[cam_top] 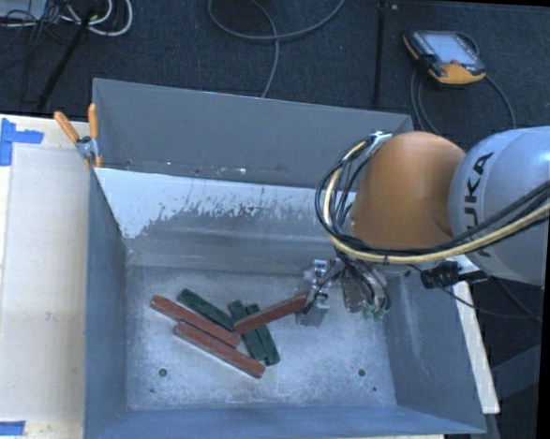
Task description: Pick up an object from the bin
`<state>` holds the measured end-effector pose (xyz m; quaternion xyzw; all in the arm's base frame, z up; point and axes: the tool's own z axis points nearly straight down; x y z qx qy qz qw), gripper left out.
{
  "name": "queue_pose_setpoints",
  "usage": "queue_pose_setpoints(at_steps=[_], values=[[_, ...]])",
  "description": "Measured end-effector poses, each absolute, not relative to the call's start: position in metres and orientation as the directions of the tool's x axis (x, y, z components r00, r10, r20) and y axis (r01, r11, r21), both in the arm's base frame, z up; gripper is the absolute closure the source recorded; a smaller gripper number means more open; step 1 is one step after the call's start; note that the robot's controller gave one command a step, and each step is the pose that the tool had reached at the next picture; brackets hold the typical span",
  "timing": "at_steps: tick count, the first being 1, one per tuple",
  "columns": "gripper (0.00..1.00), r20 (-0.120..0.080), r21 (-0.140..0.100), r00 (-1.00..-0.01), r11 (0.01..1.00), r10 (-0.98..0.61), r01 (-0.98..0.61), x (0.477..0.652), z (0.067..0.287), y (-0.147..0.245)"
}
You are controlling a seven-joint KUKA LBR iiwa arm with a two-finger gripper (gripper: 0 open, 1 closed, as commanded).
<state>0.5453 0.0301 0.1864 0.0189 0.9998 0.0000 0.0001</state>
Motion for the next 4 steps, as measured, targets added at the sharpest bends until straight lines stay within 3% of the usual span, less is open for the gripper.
queue_pose_setpoints(at_steps=[1,2,3,4], values=[[1.0,0.0,0.0,-0.999,0.999,0.038,0.038,0.545,0.186,0.03],[1.0,-0.006,0.001,-0.994,0.994,0.106,0.106,0.554,0.141,0.059],[1.0,0.003,0.0,-0.969,0.969,0.247,0.247,0.605,0.121,0.091],[1.0,-0.004,0.001,-0.992,0.992,0.126,0.126,0.598,0.084,0.092]])
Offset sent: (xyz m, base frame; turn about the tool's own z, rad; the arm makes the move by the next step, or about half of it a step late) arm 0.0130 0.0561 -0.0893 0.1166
